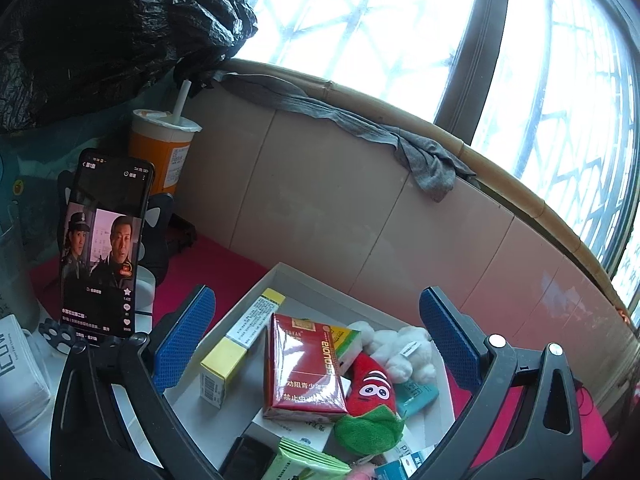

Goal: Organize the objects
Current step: 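Withdraw both open tools from the tray toward the snack bar and white box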

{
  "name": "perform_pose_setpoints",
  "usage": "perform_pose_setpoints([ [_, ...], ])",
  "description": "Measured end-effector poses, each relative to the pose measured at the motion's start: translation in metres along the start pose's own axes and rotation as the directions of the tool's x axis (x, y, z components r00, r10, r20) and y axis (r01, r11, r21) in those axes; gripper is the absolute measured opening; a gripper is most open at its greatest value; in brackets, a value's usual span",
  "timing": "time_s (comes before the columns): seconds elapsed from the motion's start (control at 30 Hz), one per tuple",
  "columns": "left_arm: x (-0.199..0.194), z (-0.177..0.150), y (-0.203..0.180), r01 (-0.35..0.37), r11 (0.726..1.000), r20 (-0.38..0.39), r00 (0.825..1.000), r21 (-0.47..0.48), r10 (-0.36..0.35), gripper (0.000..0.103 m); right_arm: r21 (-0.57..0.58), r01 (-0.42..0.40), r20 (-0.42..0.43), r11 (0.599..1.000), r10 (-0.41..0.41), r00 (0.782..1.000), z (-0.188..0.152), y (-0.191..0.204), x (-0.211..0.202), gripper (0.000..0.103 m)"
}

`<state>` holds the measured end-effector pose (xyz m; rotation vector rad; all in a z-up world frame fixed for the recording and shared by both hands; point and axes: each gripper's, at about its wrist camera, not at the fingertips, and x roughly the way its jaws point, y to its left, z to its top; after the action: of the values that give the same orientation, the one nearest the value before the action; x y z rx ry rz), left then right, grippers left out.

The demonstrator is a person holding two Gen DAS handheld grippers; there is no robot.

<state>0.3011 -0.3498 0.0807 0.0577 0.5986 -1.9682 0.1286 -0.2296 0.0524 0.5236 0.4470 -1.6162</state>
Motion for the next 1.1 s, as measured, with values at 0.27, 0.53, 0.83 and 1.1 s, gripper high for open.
perform_pose_setpoints([
  [0.27,0.003,-0.002,-0.004,0.012,1.000,-0.016,1.000,0.013,-0.012,0.103,0.044,0.023,-0.012,0.999,-0.023,1.000,-0.007,-0.013,-0.001,0.103],
  [0.53,0.003,-0.005,-0.011,0.042,0.999,-0.030,0.999,0.034,-0.041,0.103,0.077,0.040,-0.010,0.996,-0.040,0.999,-0.015,-0.026,-0.006,0.103],
  [0.83,0.002,-0.009,-0.025,0.079,0.994,-0.043,0.996,0.077,-0.076,0.103,0.178,0.076,-0.024,0.981,-0.073,0.997,-0.025,-0.060,-0.017,0.103],
  [1.1,0.000,-0.013,-0.041,0.153,0.981,-0.062,0.987,0.118,-0.147,0.103,0.230,0.139,-0.035,0.963,-0.134,0.990,-0.036,-0.089,-0.028,0.103],
])
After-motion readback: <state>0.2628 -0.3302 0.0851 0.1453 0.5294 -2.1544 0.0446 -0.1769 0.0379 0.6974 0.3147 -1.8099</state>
